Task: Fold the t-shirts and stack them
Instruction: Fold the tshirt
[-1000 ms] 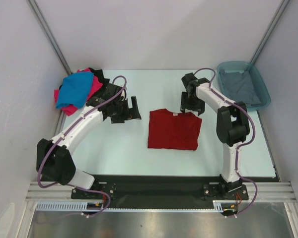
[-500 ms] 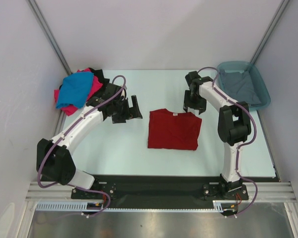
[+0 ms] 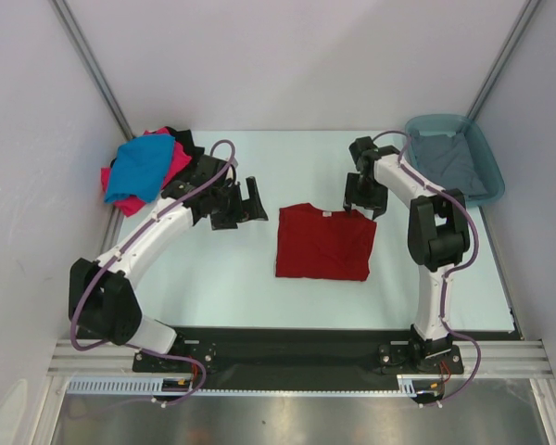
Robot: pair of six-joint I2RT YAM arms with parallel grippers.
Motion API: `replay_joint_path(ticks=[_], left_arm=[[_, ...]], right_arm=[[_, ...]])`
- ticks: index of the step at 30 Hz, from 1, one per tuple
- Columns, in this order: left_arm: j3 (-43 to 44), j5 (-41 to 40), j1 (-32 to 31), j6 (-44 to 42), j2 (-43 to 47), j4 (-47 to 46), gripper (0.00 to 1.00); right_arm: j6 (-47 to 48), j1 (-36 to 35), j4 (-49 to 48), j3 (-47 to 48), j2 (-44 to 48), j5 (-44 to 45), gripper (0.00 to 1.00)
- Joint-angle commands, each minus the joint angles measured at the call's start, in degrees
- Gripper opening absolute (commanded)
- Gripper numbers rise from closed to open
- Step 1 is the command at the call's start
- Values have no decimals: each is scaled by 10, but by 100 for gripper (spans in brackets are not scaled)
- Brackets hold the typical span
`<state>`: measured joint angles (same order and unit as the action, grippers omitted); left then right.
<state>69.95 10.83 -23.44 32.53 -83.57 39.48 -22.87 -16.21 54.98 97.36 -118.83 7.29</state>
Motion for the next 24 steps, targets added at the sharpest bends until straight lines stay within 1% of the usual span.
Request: replay_joint_path(ticks=[1, 6, 7, 9, 10, 12, 14, 15, 16, 17, 19, 20, 21, 23, 24], left_arm=[[13, 11, 2, -1, -5, -13, 100], [18, 11, 2, -5, -10, -11, 100], [19, 11, 2, -5, -12, -11, 100], [18, 11, 2, -5, -10, -11, 100], [18, 11, 2, -5, -11, -11, 100], [16, 10, 2, -2, -11, -11, 100], [15, 11, 2, -2, -12, -12, 100], [16, 11, 2, -1, -12, -12, 100], [15, 13, 2, -1, -12, -14, 100], [14, 13, 2, -1, -12, -14, 100], [14, 16, 2, 0, -14, -14, 100], [13, 16, 2, 1, -16, -13, 100], [12, 16, 2, 2, -16, -16, 100], [10, 17, 2, 3, -15, -18, 100], [10, 18, 2, 5, -15, -20, 100]], right_arm=[[-11, 4, -5, -4, -10, -12, 71], [-14, 6, -7, -2, -15, -21, 69], [-15, 7, -6, -2, -16, -24, 66], [-15, 10, -7, -1, -18, -25, 65], [-16, 9, -8, -1, -18, -29, 60], [-15, 9, -8, 0, -18, -31, 52], [-15, 10, -7, 2, -18, -29, 51], [-14, 10, -7, 3, -16, -29, 49], [-15, 9, -8, 3, -15, -28, 41], [-14, 10, -8, 4, -14, -28, 38], [-14, 10, -7, 3, -10, -27, 27], [-14, 10, -6, 4, -9, -26, 23], [-14, 9, -5, 3, -8, -25, 16], [-14, 10, -5, 1, -3, -24, 8], [-15, 10, -6, 0, -1, -21, 2]])
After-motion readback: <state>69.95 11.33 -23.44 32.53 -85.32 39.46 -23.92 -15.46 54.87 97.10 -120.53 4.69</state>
